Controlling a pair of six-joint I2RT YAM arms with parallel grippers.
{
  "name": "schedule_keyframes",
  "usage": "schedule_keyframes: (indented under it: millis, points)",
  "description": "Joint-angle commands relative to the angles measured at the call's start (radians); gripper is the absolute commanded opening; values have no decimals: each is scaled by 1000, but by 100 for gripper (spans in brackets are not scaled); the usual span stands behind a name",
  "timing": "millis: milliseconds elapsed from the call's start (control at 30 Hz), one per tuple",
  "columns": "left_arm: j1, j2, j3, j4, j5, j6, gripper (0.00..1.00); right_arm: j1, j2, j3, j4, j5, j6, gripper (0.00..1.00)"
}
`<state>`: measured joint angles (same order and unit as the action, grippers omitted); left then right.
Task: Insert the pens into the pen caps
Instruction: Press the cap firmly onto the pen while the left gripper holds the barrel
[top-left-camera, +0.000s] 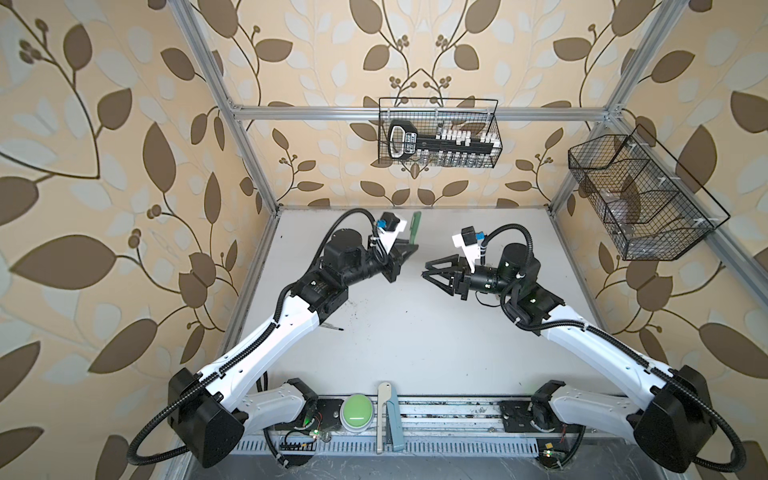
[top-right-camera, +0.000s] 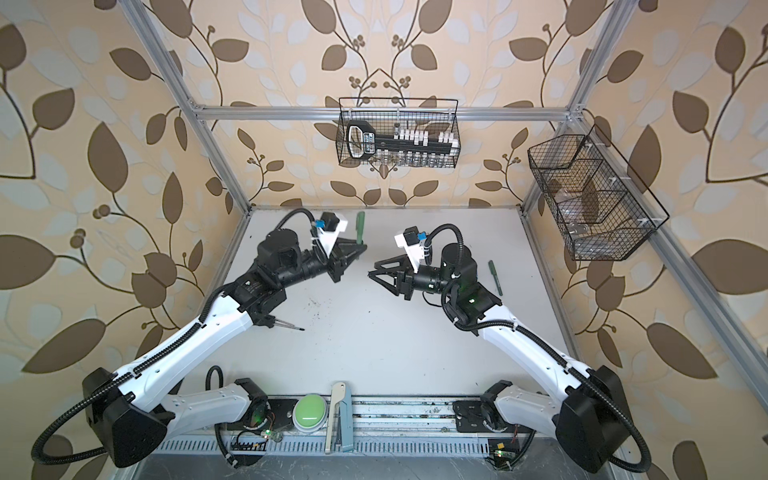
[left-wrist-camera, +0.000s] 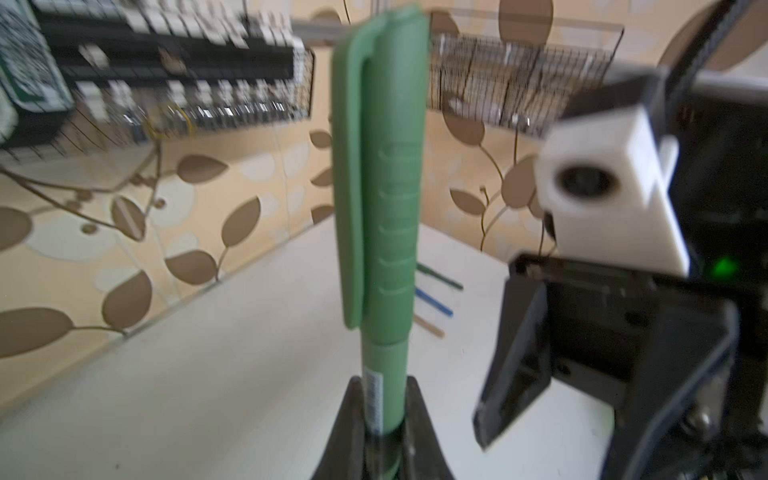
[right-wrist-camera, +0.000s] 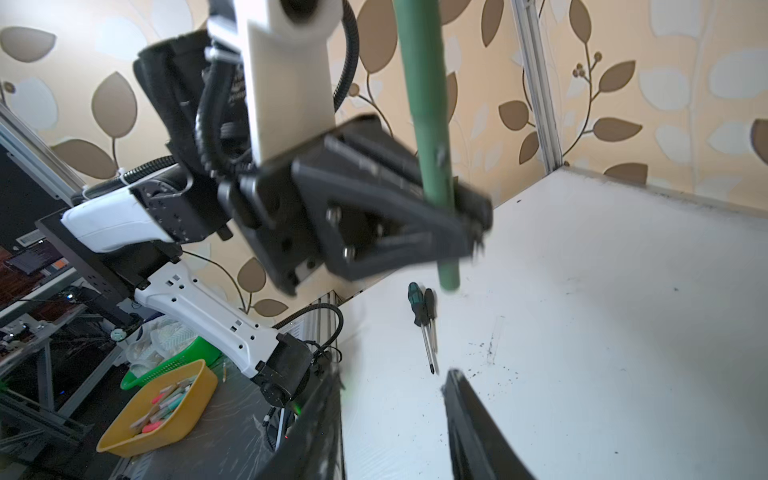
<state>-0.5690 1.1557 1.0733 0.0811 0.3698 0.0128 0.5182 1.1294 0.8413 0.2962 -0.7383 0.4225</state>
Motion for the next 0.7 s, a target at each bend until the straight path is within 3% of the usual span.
schedule_keyframes:
  millis: [0,200,500,667]
  points:
    - [-17,10,-68,66,49,-130,0,-34,-85,37,-47,-18,-29,52]
    - [-70,2,-199,93,65,-217,0,-76,-67,92,-69,-34,-30,57]
    - [-121,-5,-225,110,29,-229,0,-118,75,137,24,-83,118,59]
    - [-124,4,-212,111,43,-224,0,-101,101,151,25,-109,111,59]
